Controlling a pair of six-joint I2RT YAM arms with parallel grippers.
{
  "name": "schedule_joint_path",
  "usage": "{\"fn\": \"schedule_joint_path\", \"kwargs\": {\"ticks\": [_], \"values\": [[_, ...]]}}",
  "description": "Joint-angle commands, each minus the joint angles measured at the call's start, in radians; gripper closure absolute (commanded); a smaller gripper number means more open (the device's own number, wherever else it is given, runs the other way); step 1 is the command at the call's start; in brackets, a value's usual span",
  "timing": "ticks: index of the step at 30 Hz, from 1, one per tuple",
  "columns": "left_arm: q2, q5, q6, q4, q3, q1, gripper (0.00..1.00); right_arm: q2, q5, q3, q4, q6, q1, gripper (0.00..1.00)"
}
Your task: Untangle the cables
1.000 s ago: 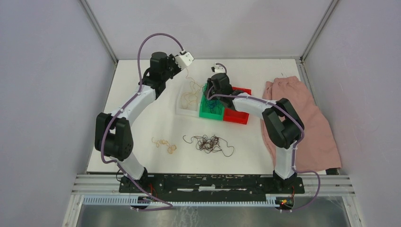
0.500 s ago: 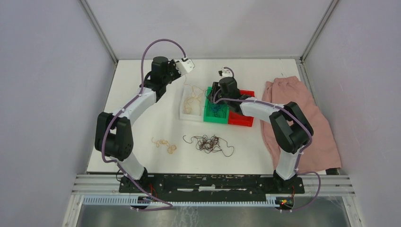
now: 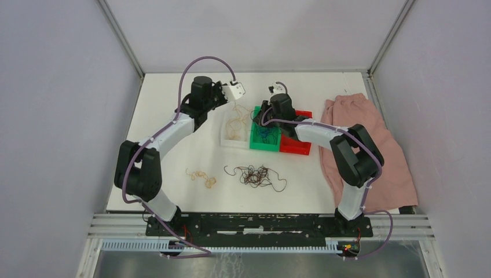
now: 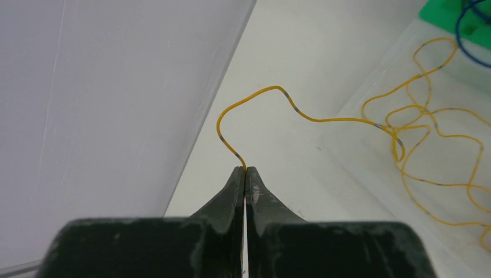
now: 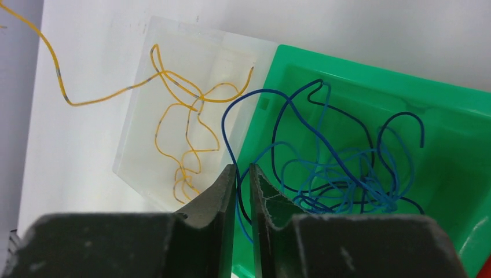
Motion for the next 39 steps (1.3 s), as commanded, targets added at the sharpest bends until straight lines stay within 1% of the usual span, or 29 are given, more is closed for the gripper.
{"fn": "schedule_joint_path", "kwargs": {"ticks": [1, 3, 5, 9, 14, 18, 23, 28, 29, 31, 35, 37, 39], "values": [[-0.068, 0.074, -0.105, -0.023, 0.05, -0.042, 0.97, 0.059, -0.102, 0.044, 0.074, 0.07, 0.004, 0.82], [-0.061, 0.091, -0.237, -0.067, 0.084, -0.06, 0.97, 0.083, -0.117, 0.041, 0.121, 0.104, 0.004, 0.82], [-0.046, 0.091, -0.319, -0.111, 0.11, -0.085, 0.97, 0.099, -0.119, 0.037, 0.155, 0.127, 0.003, 0.84], [-0.019, 0.068, -0.407, -0.133, 0.111, -0.124, 0.97, 0.104, -0.103, 0.038, 0.172, 0.137, 0.003, 0.85], [0.017, 0.018, -0.496, -0.098, 0.072, -0.124, 0.97, 0.093, -0.078, 0.032, 0.179, 0.137, 0.004, 0.86], [0.032, 0.089, -0.628, -0.064, 0.062, -0.103, 0.97, 0.101, -0.08, 0.033, 0.186, 0.151, 0.003, 0.87], [0.066, 0.205, -0.752, -0.043, 0.086, -0.072, 0.97, 0.094, -0.067, 0.016, 0.2, 0.156, 0.004, 0.88], [0.085, 0.293, -0.862, -0.015, 0.064, -0.042, 0.97, 0.091, -0.061, 0.008, 0.198, 0.155, 0.003, 0.88], [0.088, 0.293, -0.871, -0.018, 0.062, -0.04, 0.97, 0.091, -0.061, 0.008, 0.197, 0.154, 0.004, 0.88], [0.09, 0.254, -0.838, -0.034, 0.056, -0.043, 0.97, 0.09, -0.056, 0.004, 0.196, 0.153, 0.003, 0.88], [0.105, 0.027, -0.67, -0.056, 0.013, -0.047, 0.97, 0.077, -0.043, -0.005, 0.192, 0.15, 0.002, 0.88], [0.111, -0.011, -0.58, -0.032, -0.033, -0.047, 0.97, 0.072, -0.044, -0.002, 0.191, 0.152, 0.004, 0.88], [0.11, -0.019, -0.529, 0.021, -0.081, -0.048, 0.97, 0.07, -0.049, 0.003, 0.191, 0.153, 0.004, 0.88]]}}
